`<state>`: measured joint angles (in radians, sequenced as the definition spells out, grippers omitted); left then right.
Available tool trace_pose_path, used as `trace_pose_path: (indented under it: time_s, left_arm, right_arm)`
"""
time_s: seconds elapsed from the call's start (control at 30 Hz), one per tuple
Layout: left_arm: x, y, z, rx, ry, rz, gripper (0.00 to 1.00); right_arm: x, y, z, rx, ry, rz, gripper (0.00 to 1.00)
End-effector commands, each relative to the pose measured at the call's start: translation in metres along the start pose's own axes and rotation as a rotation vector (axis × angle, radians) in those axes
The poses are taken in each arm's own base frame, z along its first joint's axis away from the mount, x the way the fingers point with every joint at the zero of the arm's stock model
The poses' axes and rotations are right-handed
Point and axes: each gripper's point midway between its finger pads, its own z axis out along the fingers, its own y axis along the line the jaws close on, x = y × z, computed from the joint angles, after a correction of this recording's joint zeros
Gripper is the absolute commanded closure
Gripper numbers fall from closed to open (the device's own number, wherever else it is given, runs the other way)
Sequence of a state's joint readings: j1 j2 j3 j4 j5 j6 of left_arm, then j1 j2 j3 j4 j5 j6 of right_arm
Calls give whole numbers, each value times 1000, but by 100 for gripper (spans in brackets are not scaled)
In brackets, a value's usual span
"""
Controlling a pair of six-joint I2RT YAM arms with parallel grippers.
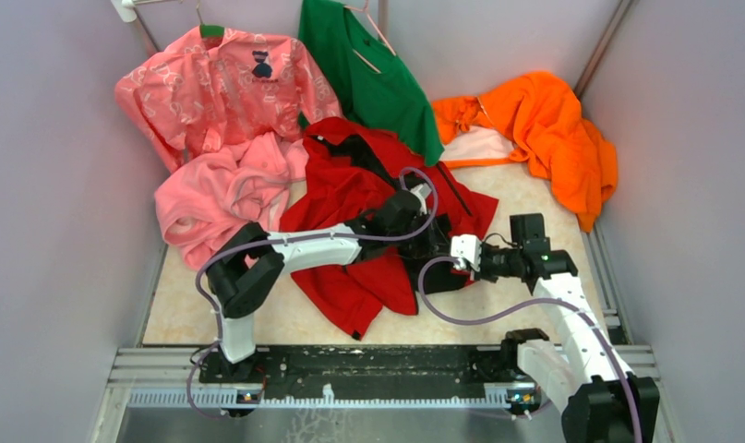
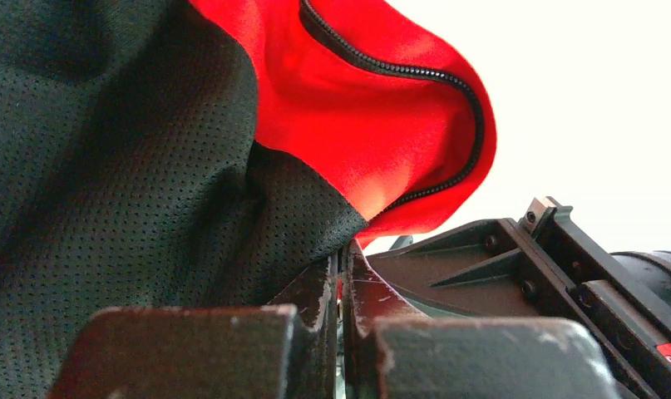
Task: Zip up the jacket
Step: Adjust the zipper on the jacket.
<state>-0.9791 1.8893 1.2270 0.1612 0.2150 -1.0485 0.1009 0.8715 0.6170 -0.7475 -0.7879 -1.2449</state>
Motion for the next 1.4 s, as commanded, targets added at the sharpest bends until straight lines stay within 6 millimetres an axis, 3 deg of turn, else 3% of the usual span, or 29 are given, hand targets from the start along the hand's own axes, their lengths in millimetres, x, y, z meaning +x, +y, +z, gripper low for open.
trace_pose_path:
  time_s: [0.0, 0.37, 0.43, 0.5, 0.6, 0.97, 1.37]
  left_arm:
    - [-3, 1, 9, -34, -14, 183, 100]
    - [3, 10, 9, -112, -22, 419, 100]
    - [3, 13, 9, -123, -19, 442, 100]
    - [4, 14, 10, -122, -13, 455, 100]
    - [7, 9, 12, -95, 7, 465, 100]
    - [17, 11, 2, -33, 14, 468, 100]
    - [4, 5, -11, 69, -108, 546, 100]
  right_arm:
    - [-15, -8, -4, 11, -11, -3, 100]
    - [-7, -44, -13, 168, 113, 63, 100]
    - [-13, -41, -14, 148, 101, 52, 100]
    - [-22, -25, -9, 58, 64, 11, 100]
    - [-19, -11, 6, 14, 129, -15, 100]
    - [-13, -44, 3, 195, 195, 48, 100]
    - [-17, -4, 8, 9, 163, -18, 100]
